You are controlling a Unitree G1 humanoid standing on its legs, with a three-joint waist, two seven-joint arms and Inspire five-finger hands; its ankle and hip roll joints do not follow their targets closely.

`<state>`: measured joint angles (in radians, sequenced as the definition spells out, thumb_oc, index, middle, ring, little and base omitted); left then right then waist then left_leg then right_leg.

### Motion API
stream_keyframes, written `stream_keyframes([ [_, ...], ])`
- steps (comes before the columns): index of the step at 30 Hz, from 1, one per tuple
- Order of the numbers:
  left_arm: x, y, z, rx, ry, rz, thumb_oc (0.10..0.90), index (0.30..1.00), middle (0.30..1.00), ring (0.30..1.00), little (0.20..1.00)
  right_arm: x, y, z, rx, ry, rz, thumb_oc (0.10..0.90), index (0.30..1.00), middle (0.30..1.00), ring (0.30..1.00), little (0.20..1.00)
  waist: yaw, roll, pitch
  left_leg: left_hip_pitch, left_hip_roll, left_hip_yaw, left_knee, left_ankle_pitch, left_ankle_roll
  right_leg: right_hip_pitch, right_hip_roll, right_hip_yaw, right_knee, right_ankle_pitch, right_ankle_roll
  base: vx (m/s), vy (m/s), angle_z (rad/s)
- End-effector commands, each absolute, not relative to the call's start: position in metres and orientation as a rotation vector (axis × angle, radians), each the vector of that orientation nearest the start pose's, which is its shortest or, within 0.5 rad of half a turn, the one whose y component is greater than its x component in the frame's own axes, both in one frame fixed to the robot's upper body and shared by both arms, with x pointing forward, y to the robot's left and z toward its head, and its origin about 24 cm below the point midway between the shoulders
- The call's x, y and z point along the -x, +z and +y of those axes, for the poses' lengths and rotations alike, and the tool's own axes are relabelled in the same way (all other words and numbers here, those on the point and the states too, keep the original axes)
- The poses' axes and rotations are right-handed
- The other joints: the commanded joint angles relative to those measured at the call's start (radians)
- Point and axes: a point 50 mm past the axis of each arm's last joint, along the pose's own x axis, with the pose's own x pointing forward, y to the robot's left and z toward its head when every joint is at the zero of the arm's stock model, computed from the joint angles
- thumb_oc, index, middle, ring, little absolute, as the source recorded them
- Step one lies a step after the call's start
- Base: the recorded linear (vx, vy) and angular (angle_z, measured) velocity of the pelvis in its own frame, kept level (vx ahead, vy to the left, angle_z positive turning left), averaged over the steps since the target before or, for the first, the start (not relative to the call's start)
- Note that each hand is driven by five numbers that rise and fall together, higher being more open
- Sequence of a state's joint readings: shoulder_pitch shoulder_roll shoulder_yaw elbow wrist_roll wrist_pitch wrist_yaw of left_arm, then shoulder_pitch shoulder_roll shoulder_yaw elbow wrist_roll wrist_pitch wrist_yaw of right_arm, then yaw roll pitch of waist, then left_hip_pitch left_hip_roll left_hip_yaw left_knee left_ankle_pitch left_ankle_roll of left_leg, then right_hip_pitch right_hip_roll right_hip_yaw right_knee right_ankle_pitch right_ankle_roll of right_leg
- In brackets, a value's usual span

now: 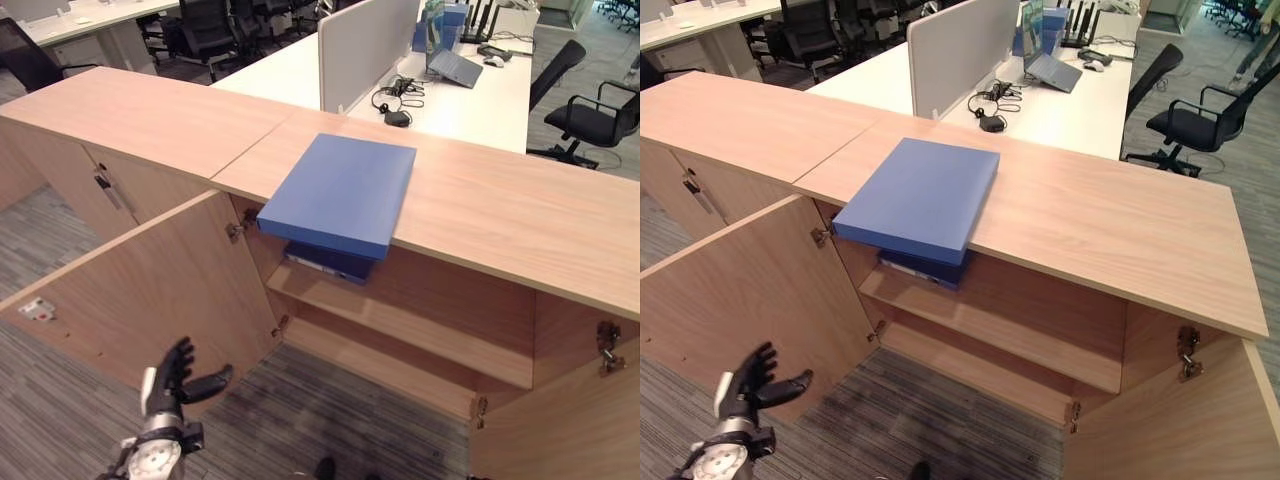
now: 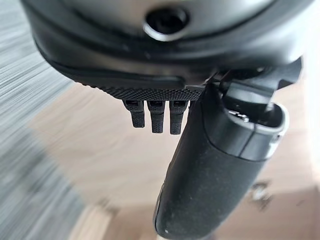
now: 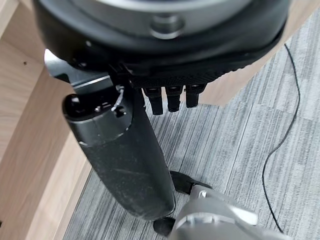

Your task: Put the empty folder in the office cabinet

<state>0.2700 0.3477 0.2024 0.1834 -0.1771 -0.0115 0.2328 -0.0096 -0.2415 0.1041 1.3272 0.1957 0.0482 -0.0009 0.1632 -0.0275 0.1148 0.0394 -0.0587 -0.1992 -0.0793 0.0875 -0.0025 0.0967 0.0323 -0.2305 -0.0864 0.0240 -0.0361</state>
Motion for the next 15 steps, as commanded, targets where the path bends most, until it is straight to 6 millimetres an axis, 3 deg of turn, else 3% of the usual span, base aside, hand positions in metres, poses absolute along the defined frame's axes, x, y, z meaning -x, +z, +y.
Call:
stream_keyframes([
  [1, -0.182, 0.059, 0.315, -0.48, 0.635, -0.026, 0.8, 0.9, 0.9, 0.9, 0.9, -0.067, -0.165, -0.243, 0.196, -0.202, 1.333, 0.8, 0.9, 0.9, 0.9, 0.9, 0.001, -0.039, -0.026, 0.006, -0.033, -0.037, -0.008, -0.093, 0.009, 0.043, -0.066, 0.048, 0.029, -0.049, 0.131, 0.0, 0.0, 0.0],
  [3, -0.181, 0.069, 0.316, -0.558, 0.661, -0.067, 0.8, 0.9, 0.9, 0.9, 0.9, -0.064, -0.166, -0.24, 0.199, -0.199, 1.336, 0.8, 0.9, 0.9, 0.9, 0.9, 0.001, -0.041, -0.028, 0.009, -0.032, -0.038, -0.008, -0.094, 0.008, 0.046, -0.065, 0.046, 0.027, -0.049, 0.131, 0.0, 0.0, 0.0],
  [6, -0.185, 0.111, 0.314, -0.822, 0.742, -0.274, 0.8, 0.9, 0.9, 0.9, 0.9, -0.057, -0.169, -0.234, 0.234, -0.178, 1.352, 0.8, 0.9, 0.9, 0.9, 0.9, 0.0, -0.049, -0.031, 0.013, -0.03, -0.036, -0.008, -0.097, 0.005, 0.051, -0.064, 0.043, 0.02, -0.047, 0.133, 0.0, -0.01, 0.0],
  [8, -0.185, 0.111, 0.314, -0.826, 0.744, -0.275, 0.8, 0.9, 0.9, 0.9, 0.9, -0.057, -0.169, -0.233, 0.233, -0.177, 1.352, 0.8, 0.9, 0.9, 0.9, 0.9, -0.001, -0.051, -0.031, 0.013, -0.03, -0.036, -0.008, -0.097, 0.004, 0.051, -0.064, 0.043, 0.02, -0.047, 0.133, 0.0, 0.0, 0.0],
  [10, -0.194, 0.141, 0.302, -0.968, 0.71, -0.441, 0.8, 0.9, 0.9, 0.9, 0.9, -0.057, -0.17, -0.231, 0.267, -0.155, 1.356, 0.8, 0.9, 0.9, 0.9, 0.9, -0.005, -0.054, -0.034, 0.017, -0.029, -0.033, -0.008, -0.1, 0.002, 0.053, -0.063, 0.043, 0.019, -0.044, 0.135, 0.0, 0.0, 0.0],
  [15, -0.204, 0.18, 0.272, -1.129, 0.567, -0.683, 0.8, 0.9, 0.9, 0.9, 0.9, -0.062, -0.169, -0.231, 0.316, -0.118, 1.343, 0.8, 0.9, 0.9, 0.9, 0.9, -0.019, -0.05, -0.047, 0.023, -0.029, -0.022, -0.008, -0.108, 0.003, 0.055, -0.066, 0.048, 0.016, -0.037, 0.138, 0.0, 0.002, -0.01],
])
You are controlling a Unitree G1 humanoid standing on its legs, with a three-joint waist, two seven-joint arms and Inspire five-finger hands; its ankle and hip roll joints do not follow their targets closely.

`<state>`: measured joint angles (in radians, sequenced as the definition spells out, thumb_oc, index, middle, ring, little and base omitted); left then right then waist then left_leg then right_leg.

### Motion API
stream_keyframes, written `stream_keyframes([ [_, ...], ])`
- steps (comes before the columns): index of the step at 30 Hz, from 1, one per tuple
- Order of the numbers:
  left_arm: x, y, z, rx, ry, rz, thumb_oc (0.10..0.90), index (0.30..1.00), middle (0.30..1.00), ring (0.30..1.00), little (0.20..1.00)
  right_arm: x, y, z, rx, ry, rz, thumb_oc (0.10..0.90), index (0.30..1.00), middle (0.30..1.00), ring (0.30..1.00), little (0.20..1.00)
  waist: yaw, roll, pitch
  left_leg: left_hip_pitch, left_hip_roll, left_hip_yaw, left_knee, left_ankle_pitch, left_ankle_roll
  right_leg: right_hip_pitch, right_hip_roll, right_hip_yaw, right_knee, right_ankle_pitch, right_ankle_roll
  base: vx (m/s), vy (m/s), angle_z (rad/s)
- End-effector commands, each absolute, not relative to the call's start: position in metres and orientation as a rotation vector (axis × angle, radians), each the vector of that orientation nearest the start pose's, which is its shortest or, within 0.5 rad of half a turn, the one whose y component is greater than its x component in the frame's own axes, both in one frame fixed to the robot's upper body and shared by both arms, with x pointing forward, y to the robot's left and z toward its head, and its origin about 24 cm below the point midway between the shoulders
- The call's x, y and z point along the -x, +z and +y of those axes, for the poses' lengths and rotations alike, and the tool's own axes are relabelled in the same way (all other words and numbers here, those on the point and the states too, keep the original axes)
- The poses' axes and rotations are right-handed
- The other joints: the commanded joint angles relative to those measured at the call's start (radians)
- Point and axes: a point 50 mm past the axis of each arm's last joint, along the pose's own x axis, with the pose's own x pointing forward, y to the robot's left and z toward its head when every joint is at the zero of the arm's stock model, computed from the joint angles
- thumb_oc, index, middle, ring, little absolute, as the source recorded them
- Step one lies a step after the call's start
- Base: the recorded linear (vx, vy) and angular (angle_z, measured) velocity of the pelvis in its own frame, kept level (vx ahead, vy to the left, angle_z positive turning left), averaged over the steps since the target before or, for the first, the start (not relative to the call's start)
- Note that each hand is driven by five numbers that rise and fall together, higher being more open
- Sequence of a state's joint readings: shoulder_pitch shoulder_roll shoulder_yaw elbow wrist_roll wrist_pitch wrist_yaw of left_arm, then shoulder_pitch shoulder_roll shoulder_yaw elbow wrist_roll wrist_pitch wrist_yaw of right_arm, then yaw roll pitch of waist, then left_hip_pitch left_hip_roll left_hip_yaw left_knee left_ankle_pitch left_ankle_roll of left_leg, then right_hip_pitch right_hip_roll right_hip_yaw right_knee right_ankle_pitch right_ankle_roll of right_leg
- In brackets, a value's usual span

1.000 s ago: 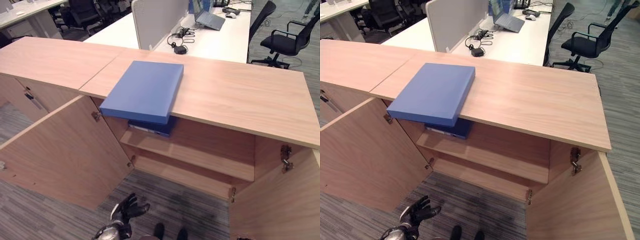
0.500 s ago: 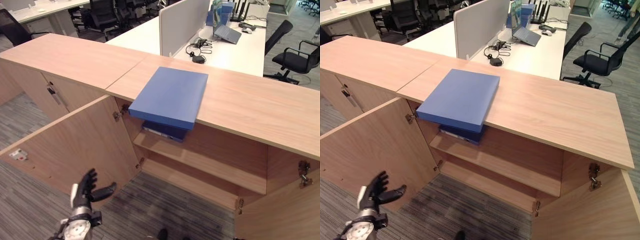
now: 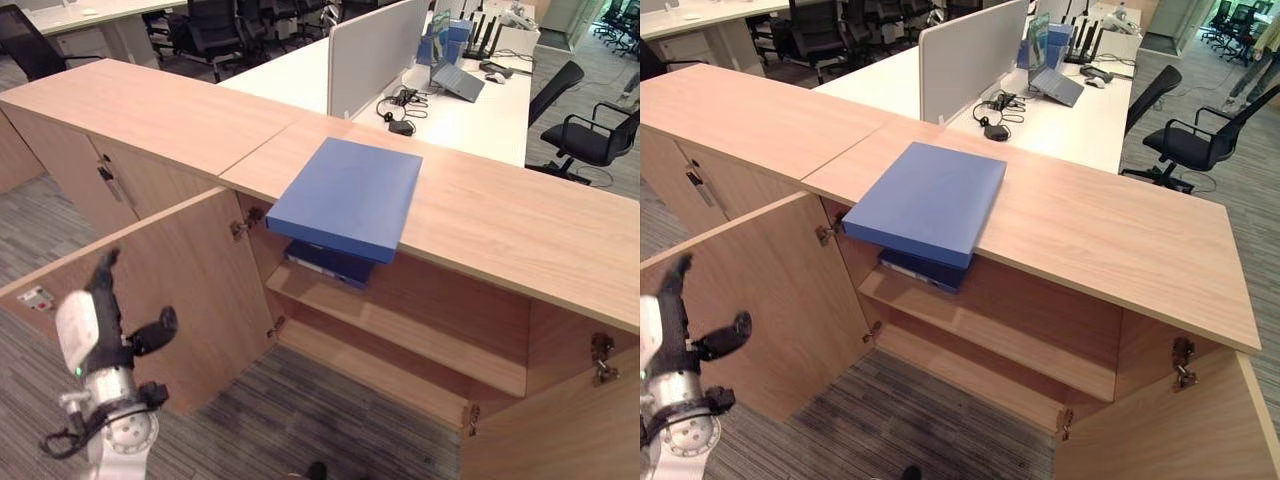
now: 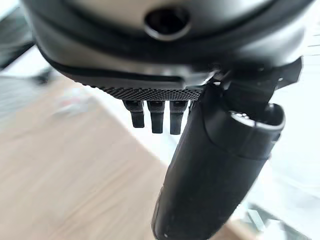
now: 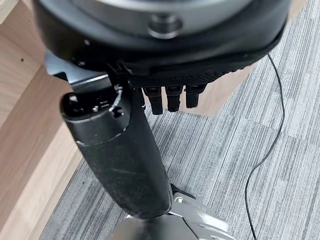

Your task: Put the empty folder in the office cabinet

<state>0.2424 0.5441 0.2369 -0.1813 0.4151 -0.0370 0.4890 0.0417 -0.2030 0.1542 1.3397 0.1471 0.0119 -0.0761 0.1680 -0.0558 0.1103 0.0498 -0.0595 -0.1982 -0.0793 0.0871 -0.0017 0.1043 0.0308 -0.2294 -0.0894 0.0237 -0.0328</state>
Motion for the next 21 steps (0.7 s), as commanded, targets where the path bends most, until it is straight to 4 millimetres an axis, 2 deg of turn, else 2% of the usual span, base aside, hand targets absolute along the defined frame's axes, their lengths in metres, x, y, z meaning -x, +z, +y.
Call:
stream_keyframes([
  [1, -0.206, 0.185, 0.266, -1.156, 0.541, -0.719, 0.8, 0.9, 0.9, 0.9, 0.9, -0.063, -0.169, -0.23, 0.323, -0.108, 1.344, 0.8, 0.9, 0.9, 0.9, 0.9, -0.028, -0.021, -0.046, 0.015, -0.029, -0.02, -0.008, -0.11, 0.002, 0.048, -0.065, 0.048, 0.019, -0.036, 0.135, 0.0, 0.0, 0.0],
  [5, -0.212, 0.199, 0.24, -1.195, 0.419, -0.851, 0.8, 0.9, 0.9, 0.9, 0.9, -0.061, -0.169, -0.234, 0.364, -0.092, 1.363, 0.8, 0.9, 0.9, 0.9, 0.9, -0.042, -0.014, -0.06, 0.024, -0.03, -0.015, -0.008, -0.118, 0.005, 0.053, -0.067, 0.053, 0.019, -0.036, 0.137, 0.0, 0.0, 0.0],
  [11, -0.216, 0.204, 0.221, -1.203, 0.314, -0.924, 0.8, 0.9, 0.9, 0.9, 0.9, -0.057, -0.168, -0.24, 0.399, -0.084, 1.386, 0.8, 0.9, 0.9, 0.9, 0.9, -0.052, -0.008, -0.072, 0.035, -0.03, -0.013, -0.008, -0.123, 0.006, 0.059, -0.069, 0.051, 0.016, -0.036, 0.139, 0.0, 0.005, -0.01],
  [15, -0.218, 0.203, 0.208, -1.157, 0.211, -0.938, 0.8, 0.9, 0.9, 0.9, 0.9, -0.057, -0.166, -0.246, 0.41, -0.1, 1.391, 0.8, 0.9, 0.9, 0.9, 0.9, -0.056, -0.004, -0.079, 0.041, -0.031, -0.011, -0.008, -0.127, 0.008, 0.065, -0.071, 0.05, 0.013, -0.035, 0.14, 0.0, 0.0, 0.0],
  [21, -0.22, 0.203, 0.199, -1.087, 0.085, -0.912, 0.8, 0.9, 0.9, 0.9, 0.9, -0.06, -0.164, -0.253, 0.409, -0.111, 1.386, 0.8, 0.9, 0.9, 0.9, 0.9, -0.059, -0.005, -0.087, 0.049, -0.029, -0.008, -0.008, -0.129, 0.007, 0.073, -0.072, 0.053, 0.006, -0.033, 0.141, 0.0, 0.0, 0.0],
])
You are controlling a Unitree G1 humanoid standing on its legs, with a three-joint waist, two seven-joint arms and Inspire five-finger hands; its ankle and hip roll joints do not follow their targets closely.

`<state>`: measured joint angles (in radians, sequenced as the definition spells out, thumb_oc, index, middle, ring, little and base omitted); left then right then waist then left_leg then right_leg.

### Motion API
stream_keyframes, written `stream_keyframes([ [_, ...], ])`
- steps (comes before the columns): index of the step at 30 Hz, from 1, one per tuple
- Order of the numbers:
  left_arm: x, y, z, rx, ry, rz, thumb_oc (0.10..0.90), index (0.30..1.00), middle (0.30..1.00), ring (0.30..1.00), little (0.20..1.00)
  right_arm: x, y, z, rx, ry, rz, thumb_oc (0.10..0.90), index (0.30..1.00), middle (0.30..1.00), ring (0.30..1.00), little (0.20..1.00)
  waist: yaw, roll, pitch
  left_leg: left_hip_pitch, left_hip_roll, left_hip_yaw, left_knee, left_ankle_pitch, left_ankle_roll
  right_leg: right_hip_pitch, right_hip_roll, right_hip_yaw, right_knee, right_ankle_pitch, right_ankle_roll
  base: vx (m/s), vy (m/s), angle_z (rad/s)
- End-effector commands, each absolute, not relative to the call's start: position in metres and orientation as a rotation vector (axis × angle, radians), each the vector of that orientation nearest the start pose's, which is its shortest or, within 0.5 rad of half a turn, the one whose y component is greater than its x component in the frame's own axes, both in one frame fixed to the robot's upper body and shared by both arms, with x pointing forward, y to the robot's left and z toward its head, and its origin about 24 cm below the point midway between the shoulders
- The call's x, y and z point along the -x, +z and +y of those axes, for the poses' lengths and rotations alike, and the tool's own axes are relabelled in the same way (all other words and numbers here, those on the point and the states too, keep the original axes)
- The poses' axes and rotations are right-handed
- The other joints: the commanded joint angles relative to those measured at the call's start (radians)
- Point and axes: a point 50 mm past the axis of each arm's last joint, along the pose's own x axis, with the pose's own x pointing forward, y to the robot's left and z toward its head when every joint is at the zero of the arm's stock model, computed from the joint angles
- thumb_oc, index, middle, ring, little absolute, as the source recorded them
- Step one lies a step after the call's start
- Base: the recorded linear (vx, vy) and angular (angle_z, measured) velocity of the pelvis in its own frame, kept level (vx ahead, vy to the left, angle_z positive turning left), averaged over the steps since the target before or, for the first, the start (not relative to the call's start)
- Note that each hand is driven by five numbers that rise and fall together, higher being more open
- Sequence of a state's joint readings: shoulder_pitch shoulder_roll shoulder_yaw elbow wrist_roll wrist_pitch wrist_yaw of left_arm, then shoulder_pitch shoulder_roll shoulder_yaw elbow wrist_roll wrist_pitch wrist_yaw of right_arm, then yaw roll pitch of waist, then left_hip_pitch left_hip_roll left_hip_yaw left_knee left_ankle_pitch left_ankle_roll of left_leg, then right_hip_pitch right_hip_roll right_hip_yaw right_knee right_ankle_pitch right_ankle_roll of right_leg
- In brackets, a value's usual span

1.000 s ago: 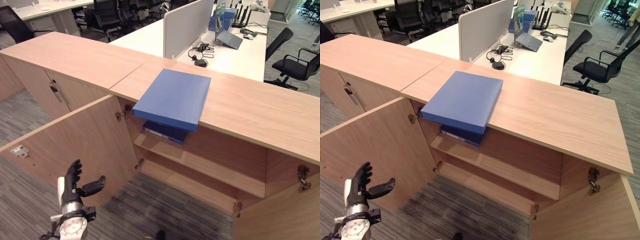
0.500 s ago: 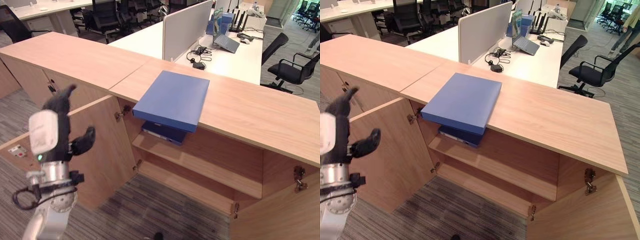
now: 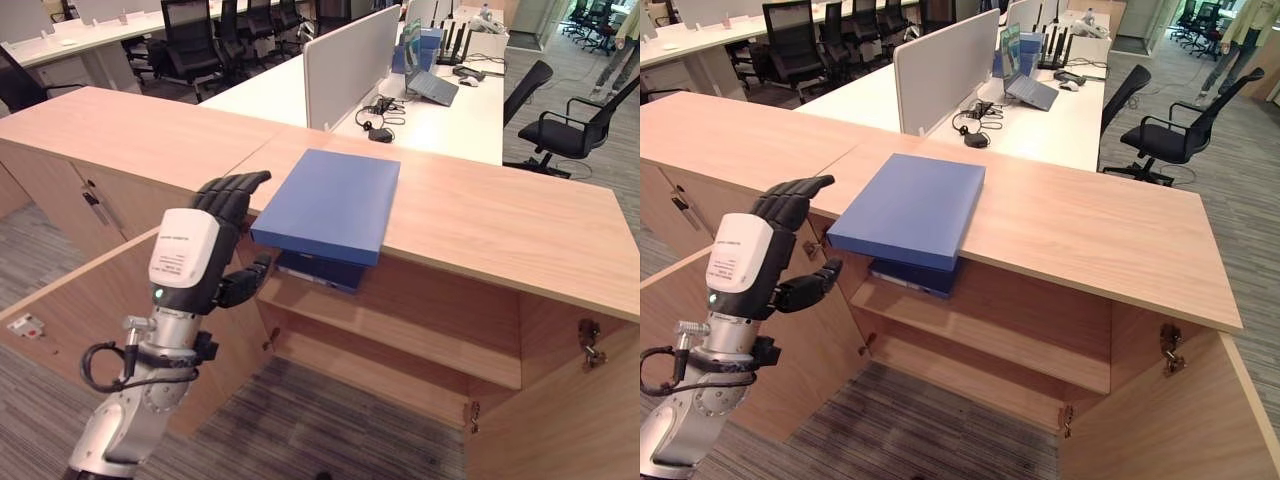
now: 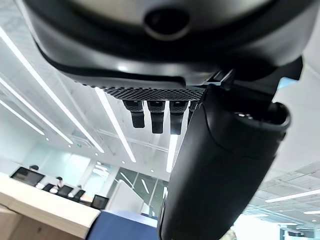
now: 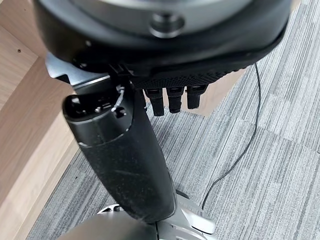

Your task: Put the empty folder in the office cabinet

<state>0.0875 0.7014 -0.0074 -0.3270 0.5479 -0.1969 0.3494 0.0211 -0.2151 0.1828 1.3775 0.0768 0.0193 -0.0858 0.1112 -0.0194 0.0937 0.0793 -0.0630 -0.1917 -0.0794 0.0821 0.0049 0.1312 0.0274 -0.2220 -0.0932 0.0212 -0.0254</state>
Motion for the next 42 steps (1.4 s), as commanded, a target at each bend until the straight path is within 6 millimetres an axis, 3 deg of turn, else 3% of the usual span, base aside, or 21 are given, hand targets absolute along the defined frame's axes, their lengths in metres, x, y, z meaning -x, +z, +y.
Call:
stream_keyframes([
  [1, -0.22, 0.203, 0.2, -1.083, 0.075, -0.905, 0.8, 0.9, 0.9, 0.9, 0.9, -0.062, -0.164, -0.253, 0.409, -0.11, 1.379, 0.8, 0.9, 0.9, 0.9, 0.9, -0.003, -0.042, -0.071, 0.02, -0.025, -0.014, -0.008, -0.125, 0.001, 0.046, -0.068, 0.046, 0.009, -0.03, 0.133, 0.0, 0.0, 0.0],
  [9, -0.223, 0.204, 0.202, -1.069, 0.055, -0.871, 0.8, 0.9, 0.9, 0.9, 0.9, -0.067, -0.164, -0.25, 0.415, -0.072, 1.359, 0.8, 0.9, 0.9, 0.9, 0.9, -0.009, -0.051, -0.072, 0.023, -0.021, -0.005, -0.008, -0.124, -0.002, 0.046, -0.066, 0.052, 0.009, -0.029, 0.133, 0.0, -0.002, -0.02],
  [24, -0.252, 0.208, 0.195, -1.196, 0.043, -0.881, 0.8, 0.9, 0.9, 0.9, 0.9, -0.077, -0.163, -0.245, 0.5, 0.042, 1.32, 0.8, 0.9, 0.9, 0.9, 0.9, -0.038, -0.055, -0.083, 0.028, -0.016, 0.012, -0.008, -0.13, -0.003, 0.043, -0.064, 0.073, 0.008, -0.029, 0.131, 0.0, -0.005, -0.06],
  [42, -0.272, 0.199, 0.197, -1.263, 0.031, -0.791, 0.8, 0.9, 0.9, 0.9, 0.9, -0.082, -0.163, -0.24, 0.527, 0.1, 1.308, 0.8, 0.9, 0.9, 0.9, 0.9, -0.046, -0.061, -0.087, 0.032, -0.01, 0.022, -0.008, -0.134, -0.005, 0.044, -0.064, 0.077, 0.007, -0.03, 0.131, 0.0, -0.003, -0.02],
])
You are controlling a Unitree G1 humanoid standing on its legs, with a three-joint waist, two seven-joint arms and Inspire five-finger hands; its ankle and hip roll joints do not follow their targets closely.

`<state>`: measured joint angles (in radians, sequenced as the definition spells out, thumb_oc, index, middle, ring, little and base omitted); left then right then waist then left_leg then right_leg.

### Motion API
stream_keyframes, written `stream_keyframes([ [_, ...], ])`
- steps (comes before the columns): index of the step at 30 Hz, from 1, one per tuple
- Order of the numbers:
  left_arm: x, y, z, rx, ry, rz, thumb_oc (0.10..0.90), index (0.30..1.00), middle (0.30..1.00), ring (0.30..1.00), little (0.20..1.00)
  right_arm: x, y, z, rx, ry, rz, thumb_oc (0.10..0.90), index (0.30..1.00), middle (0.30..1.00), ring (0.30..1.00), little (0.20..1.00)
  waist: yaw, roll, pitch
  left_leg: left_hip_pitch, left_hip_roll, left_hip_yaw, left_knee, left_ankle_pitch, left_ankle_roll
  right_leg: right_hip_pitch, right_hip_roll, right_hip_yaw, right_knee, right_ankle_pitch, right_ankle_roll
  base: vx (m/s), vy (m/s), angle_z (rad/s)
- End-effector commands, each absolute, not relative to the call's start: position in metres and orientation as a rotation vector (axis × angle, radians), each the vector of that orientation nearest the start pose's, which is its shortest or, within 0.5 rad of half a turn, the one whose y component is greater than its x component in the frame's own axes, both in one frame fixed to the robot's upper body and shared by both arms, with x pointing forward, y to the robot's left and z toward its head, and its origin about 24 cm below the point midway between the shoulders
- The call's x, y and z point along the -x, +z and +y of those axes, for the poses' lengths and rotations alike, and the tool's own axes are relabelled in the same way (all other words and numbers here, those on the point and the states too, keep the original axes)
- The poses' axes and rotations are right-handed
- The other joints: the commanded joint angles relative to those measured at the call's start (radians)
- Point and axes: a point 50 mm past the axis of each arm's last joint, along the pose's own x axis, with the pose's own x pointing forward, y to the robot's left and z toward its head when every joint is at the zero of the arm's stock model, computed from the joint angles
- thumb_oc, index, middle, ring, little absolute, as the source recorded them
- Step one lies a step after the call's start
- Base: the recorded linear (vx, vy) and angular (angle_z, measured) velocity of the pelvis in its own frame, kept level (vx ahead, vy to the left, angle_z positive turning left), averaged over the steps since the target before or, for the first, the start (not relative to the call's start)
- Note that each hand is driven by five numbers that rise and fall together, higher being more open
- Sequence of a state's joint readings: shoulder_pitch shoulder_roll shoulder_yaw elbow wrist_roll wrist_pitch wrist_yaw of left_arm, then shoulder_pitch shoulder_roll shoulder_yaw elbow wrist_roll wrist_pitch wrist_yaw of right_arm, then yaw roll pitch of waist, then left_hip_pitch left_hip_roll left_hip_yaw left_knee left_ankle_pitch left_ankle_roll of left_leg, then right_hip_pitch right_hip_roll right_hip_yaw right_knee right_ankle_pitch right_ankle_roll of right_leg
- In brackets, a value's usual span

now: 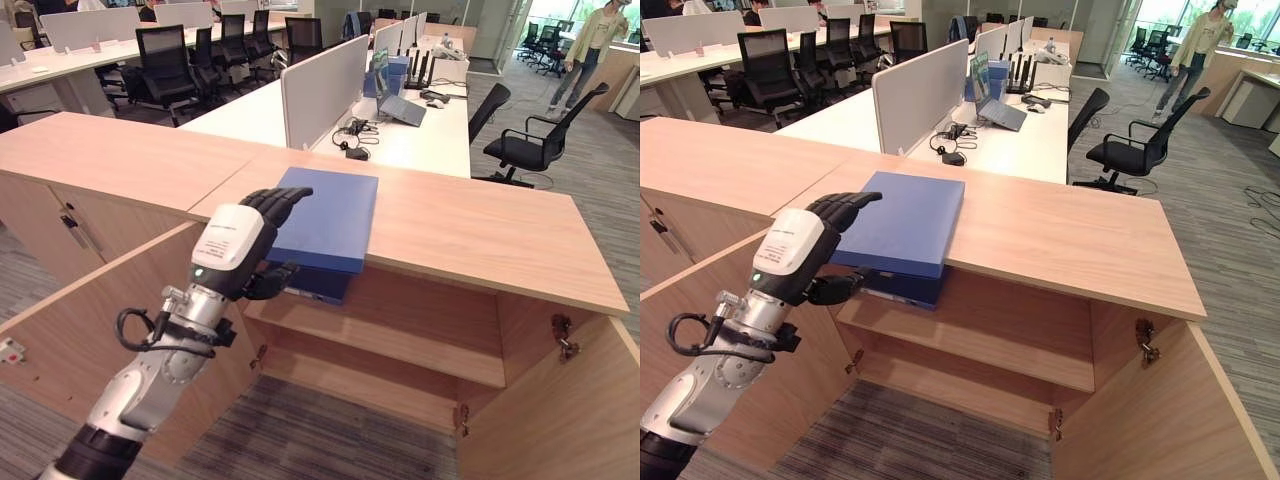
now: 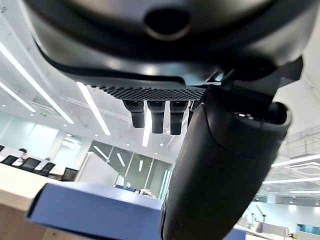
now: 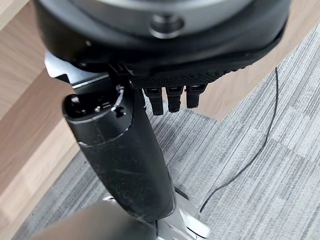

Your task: Put the empty folder in the office cabinet

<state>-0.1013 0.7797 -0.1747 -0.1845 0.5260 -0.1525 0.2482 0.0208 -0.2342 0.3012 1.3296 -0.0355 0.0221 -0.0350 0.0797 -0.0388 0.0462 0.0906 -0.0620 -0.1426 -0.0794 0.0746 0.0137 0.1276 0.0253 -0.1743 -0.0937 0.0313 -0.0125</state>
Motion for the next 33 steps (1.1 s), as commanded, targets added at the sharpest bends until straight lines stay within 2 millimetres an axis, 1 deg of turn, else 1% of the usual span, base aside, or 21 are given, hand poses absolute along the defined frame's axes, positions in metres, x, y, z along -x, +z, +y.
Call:
stream_keyframes([
  [1, -0.273, 0.198, 0.197, -1.266, 0.03, -0.783, 0.8, 0.9, 0.9, 0.9, 0.9, -0.082, -0.163, -0.24, 0.529, 0.1, 1.306, 0.8, 0.9, 0.9, 0.9, 0.9, -0.016, -0.042, -0.039, 0.022, -0.011, -0.026, -0.008, -0.126, -0.014, 0.047, -0.062, 0.029, 0.008, -0.04, 0.118, 0.0, 0.0, 0.0],
  [7, -0.276, 0.194, 0.198, -1.26, 0.019, -0.755, 0.8, 0.9, 0.9, 0.9, 0.9, -0.083, -0.163, -0.241, 0.534, 0.103, 1.307, 0.8, 0.9, 0.9, 0.9, 0.9, -0.017, -0.04, -0.039, 0.025, -0.011, -0.024, -0.008, -0.128, -0.014, 0.049, -0.062, 0.03, 0.007, -0.041, 0.118, 0.0, 0.0, 0.0],
  [10, -0.281, 0.189, 0.199, -1.27, 0.013, -0.726, 0.8, 0.9, 0.9, 0.9, 0.9, -0.082, -0.163, -0.241, 0.532, 0.108, 1.31, 0.8, 0.9, 0.9, 0.9, 0.9, -0.02, -0.04, -0.041, 0.028, -0.01, -0.022, -0.008, -0.129, -0.013, 0.051, -0.062, 0.032, 0.007, -0.041, 0.118, 0.0, 0.0, 0.0],
  [18, -0.291, 0.192, 0.198, -1.316, 0.04, -0.732, 0.8, 0.9, 0.9, 0.9, 0.9, -0.079, -0.164, -0.241, 0.537, 0.109, 1.324, 0.8, 0.9, 0.9, 0.9, 0.9, -0.025, -0.039, -0.043, 0.03, -0.01, -0.017, -0.008, -0.13, -0.014, 0.053, -0.062, 0.033, 0.007, -0.042, 0.119, 0.0, 0.0, 0.0],
  [23, -0.3, 0.2, 0.193, -1.401, 0.074, -0.781, 0.8, 0.9, 0.9, 0.9, 0.9, -0.08, -0.164, -0.241, 0.556, 0.119, 1.32, 0.8, 0.9, 0.9, 0.9, 0.9, -0.033, -0.036, -0.044, 0.033, -0.01, -0.014, -0.008, -0.132, -0.013, 0.053, -0.062, 0.037, 0.007, -0.042, 0.119, 0.0, -0.001, -0.01],
  [25, -0.303, 0.201, 0.192, -1.449, 0.084, -0.788, 0.8, 0.9, 0.9, 0.9, 0.9, -0.081, -0.163, -0.242, 0.563, 0.119, 1.314, 0.8, 0.9, 0.9, 0.9, 0.9, -0.036, -0.035, -0.043, 0.034, -0.01, -0.013, -0.008, -0.133, -0.013, 0.052, -0.062, 0.037, 0.007, -0.042, 0.12, -0.02, 0.001, -0.07],
  [26, -0.303, 0.201, 0.192, -1.45, 0.085, -0.791, 0.8, 0.9, 0.9, 0.9, 0.9, -0.081, -0.163, -0.242, 0.561, 0.118, 1.313, 0.8, 0.9, 0.9, 0.9, 0.9, -0.035, -0.036, -0.041, 0.029, -0.011, -0.013, -0.008, -0.122, -0.012, 0.047, -0.063, 0.036, 0.006, -0.033, 0.12, -0.03, 0.004, -0.13],
  [28, -0.306, 0.201, 0.192, -1.503, 0.094, -0.794, 0.8, 0.9, 0.9, 0.9, 0.9, -0.081, -0.163, -0.244, 0.573, 0.115, 1.314, 0.8, 0.9, 0.9, 0.9, 0.9, -0.039, -0.034, -0.043, 0.035, -0.01, -0.012, -0.008, -0.134, -0.012, 0.05, -0.061, 0.039, 0.007, -0.041, 0.12, 0.01, -0.004, -0.13],
  [29, -0.307, 0.201, 0.191, -1.522, 0.093, -0.797, 0.8, 0.9, 0.9, 0.9, 0.9, -0.081, -0.163, -0.244, 0.574, 0.115, 1.314, 0.8, 0.9, 0.9, 0.9, 0.9, -0.039, -0.034, -0.042, 0.031, -0.011, -0.011, -0.008, -0.124, -0.011, 0.046, -0.063, 0.039, 0.006, -0.032, 0.12, 0.04, -0.007, -0.08],
  [30, -0.307, 0.2, 0.191, -1.534, 0.092, -0.796, 0.8, 0.9, 0.9, 0.9, 0.9, -0.081, -0.162, -0.245, 0.577, 0.114, 1.315, 0.8, 0.9, 0.9, 0.9, 0.9, -0.04, -0.034, -0.043, 0.035, -0.01, -0.01, -0.008, -0.134, -0.011, 0.049, -0.062, 0.04, 0.007, -0.04, 0.12, -0.03, 0.005, -0.06],
  [31, -0.308, 0.199, 0.191, -1.549, 0.092, -0.795, 0.8, 0.9, 0.9, 0.9, 0.9, -0.081, -0.162, -0.245, 0.579, 0.114, 1.313, 0.8, 0.9, 0.9, 0.9, 0.9, -0.04, -0.034, -0.042, 0.031, -0.011, -0.009, -0.008, -0.125, -0.011, 0.045, -0.063, 0.039, 0.006, -0.033, 0.12, 0.04, -0.003, -0.03],
  [32, -0.31, 0.198, 0.192, -1.564, 0.096, -0.79, 0.8, 0.9, 0.9, 0.9, 0.9, -0.081, -0.162, -0.245, 0.582, 0.115, 1.314, 0.8, 0.9, 0.9, 0.9, 0.9, -0.041, -0.032, -0.044, 0.036, -0.009, -0.009, -0.008, -0.136, -0.011, 0.051, -0.062, 0.041, 0.007, -0.042, 0.12, 0.0, 0.0, 0.0],
  [33, -0.311, 0.198, 0.192, -1.572, 0.099, -0.786, 0.8, 0.9, 0.9, 0.9, 0.9, -0.081, -0.162, -0.246, 0.584, 0.114, 1.314, 0.8, 0.9, 0.9, 0.9, 0.9, -0.042, -0.032, -0.042, 0.032, -0.011, -0.008, -0.008, -0.126, -0.011, 0.046, -0.063, 0.04, 0.006, -0.033, 0.12, 0.03, -0.003, 0.0],
])
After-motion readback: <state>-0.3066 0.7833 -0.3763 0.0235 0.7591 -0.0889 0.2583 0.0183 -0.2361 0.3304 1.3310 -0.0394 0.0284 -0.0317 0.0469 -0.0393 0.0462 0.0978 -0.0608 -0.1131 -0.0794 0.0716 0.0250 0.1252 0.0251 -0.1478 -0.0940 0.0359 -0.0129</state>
